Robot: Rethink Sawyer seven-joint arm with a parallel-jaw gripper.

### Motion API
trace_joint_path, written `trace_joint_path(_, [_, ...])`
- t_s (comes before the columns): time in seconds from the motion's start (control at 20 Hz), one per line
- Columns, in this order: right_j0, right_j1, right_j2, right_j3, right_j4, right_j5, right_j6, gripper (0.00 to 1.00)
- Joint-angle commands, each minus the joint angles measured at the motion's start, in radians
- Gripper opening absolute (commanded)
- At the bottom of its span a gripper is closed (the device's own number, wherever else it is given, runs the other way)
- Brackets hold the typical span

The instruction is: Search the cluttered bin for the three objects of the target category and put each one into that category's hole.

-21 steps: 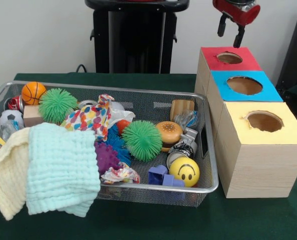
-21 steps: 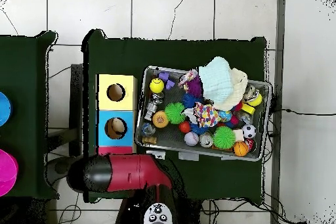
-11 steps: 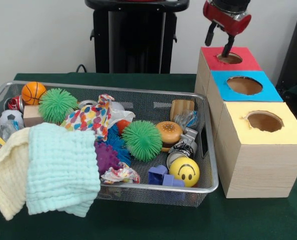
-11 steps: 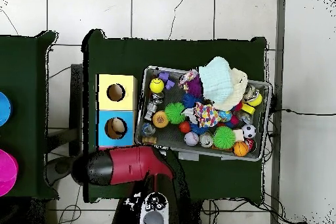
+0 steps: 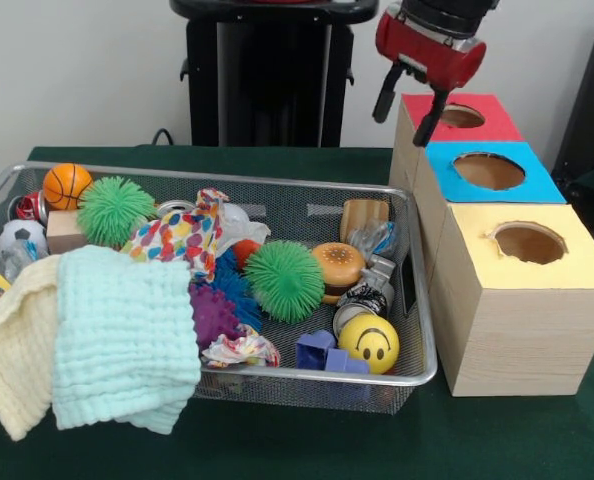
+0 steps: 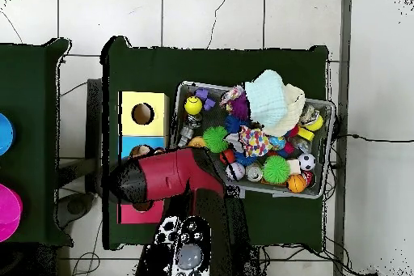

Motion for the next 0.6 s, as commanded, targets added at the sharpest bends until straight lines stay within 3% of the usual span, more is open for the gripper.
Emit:
trace_joint_path(0.05, [-0.023, 0.078, -0.017, -0.168, -0.111, -0.030, -0.040, 1.00])
trace_joint_path(0.4, [0.027, 0.216, -0.132, -0.330, -0.263, -0.100, 0.063, 1.00])
trace_joint_path(0.6, [0.024, 0.228, -0.161, -0.351, -0.294, -0.123, 0.057, 1.00])
